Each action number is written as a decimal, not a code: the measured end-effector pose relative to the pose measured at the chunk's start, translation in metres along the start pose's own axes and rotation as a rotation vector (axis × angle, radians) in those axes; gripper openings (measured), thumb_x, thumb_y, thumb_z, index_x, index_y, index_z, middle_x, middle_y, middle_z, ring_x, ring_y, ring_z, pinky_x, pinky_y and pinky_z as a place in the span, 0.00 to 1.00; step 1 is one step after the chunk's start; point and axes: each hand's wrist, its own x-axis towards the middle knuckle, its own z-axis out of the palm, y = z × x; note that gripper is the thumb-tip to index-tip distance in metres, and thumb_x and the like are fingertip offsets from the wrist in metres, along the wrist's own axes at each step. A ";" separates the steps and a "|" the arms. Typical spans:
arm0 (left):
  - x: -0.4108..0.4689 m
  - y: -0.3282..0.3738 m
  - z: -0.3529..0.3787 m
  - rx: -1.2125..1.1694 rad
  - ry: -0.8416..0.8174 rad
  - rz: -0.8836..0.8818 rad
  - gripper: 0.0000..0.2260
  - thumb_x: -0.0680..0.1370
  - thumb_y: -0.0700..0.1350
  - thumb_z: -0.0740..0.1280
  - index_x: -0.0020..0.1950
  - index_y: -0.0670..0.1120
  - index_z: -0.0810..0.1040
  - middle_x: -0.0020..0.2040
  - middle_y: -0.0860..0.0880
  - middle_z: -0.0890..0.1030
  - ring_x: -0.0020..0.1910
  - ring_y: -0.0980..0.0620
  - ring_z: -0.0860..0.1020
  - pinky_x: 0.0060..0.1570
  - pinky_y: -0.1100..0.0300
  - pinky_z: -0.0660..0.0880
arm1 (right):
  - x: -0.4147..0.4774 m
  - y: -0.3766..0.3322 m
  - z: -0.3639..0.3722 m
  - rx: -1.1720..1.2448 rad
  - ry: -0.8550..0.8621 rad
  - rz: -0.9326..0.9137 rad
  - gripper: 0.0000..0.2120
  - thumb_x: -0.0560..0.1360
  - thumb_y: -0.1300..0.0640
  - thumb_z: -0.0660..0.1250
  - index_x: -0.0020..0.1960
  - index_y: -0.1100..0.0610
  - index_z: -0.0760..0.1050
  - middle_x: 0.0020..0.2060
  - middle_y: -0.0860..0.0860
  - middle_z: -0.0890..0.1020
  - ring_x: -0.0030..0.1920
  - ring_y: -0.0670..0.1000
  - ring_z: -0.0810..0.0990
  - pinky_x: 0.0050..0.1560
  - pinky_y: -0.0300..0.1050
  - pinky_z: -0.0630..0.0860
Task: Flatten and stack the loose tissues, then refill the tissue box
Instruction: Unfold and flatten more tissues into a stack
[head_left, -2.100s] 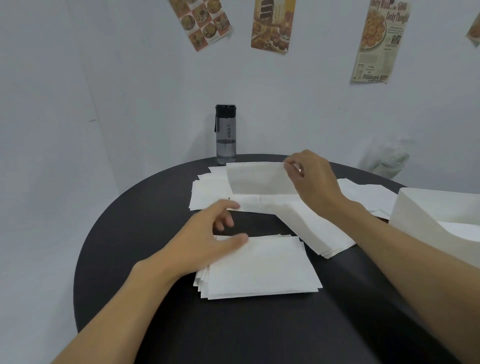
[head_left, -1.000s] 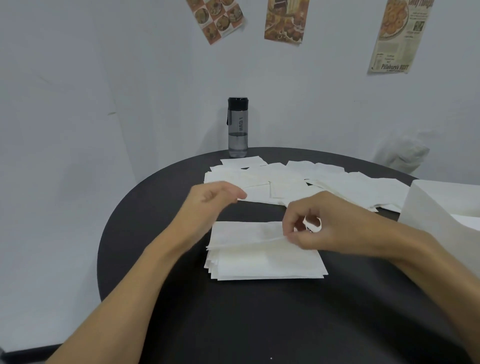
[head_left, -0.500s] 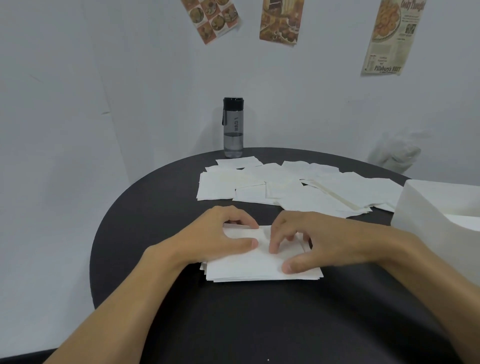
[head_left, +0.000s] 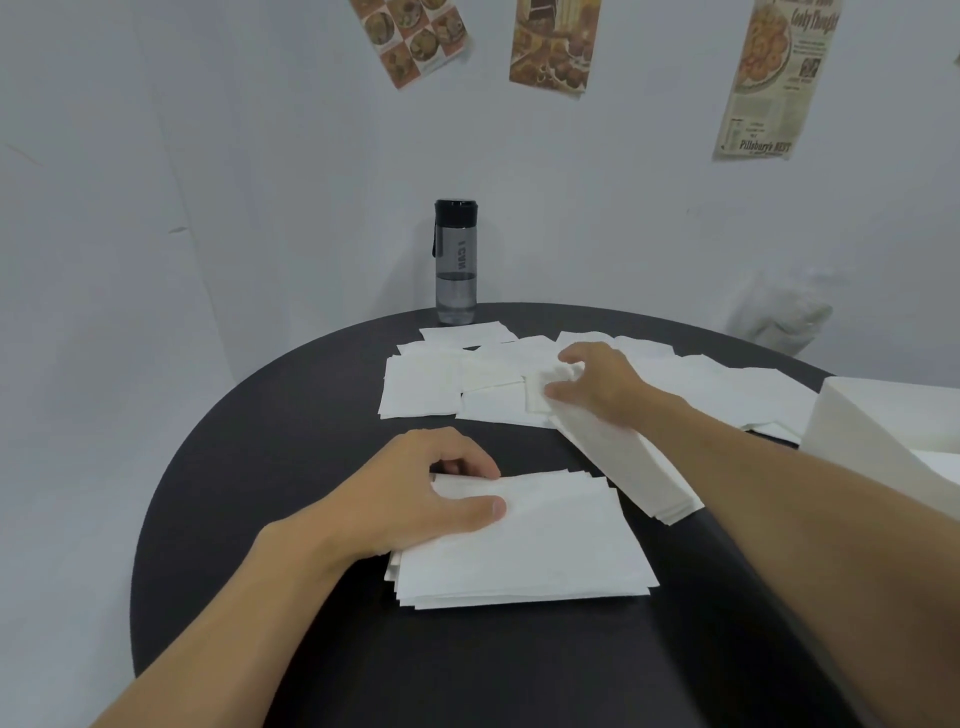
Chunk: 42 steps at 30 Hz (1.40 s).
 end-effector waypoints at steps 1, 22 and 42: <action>0.001 -0.001 0.000 0.001 -0.007 0.002 0.06 0.72 0.51 0.77 0.47 0.58 0.84 0.50 0.60 0.82 0.51 0.59 0.78 0.54 0.60 0.76 | 0.004 0.003 0.002 0.019 -0.013 0.012 0.23 0.73 0.49 0.75 0.64 0.56 0.75 0.61 0.51 0.76 0.63 0.53 0.73 0.63 0.45 0.67; 0.001 0.000 0.001 0.021 0.021 -0.020 0.09 0.72 0.53 0.77 0.49 0.58 0.83 0.49 0.58 0.81 0.49 0.59 0.78 0.52 0.62 0.76 | -0.023 -0.030 -0.017 -0.017 0.396 -0.186 0.09 0.79 0.60 0.62 0.49 0.56 0.81 0.45 0.49 0.82 0.48 0.53 0.79 0.50 0.54 0.78; -0.001 0.021 -0.007 -0.284 0.634 0.138 0.19 0.78 0.42 0.72 0.64 0.54 0.69 0.42 0.50 0.86 0.43 0.46 0.83 0.49 0.48 0.80 | -0.137 -0.057 -0.047 0.709 0.093 -0.132 0.06 0.79 0.63 0.67 0.46 0.59 0.82 0.38 0.55 0.84 0.37 0.50 0.78 0.36 0.45 0.77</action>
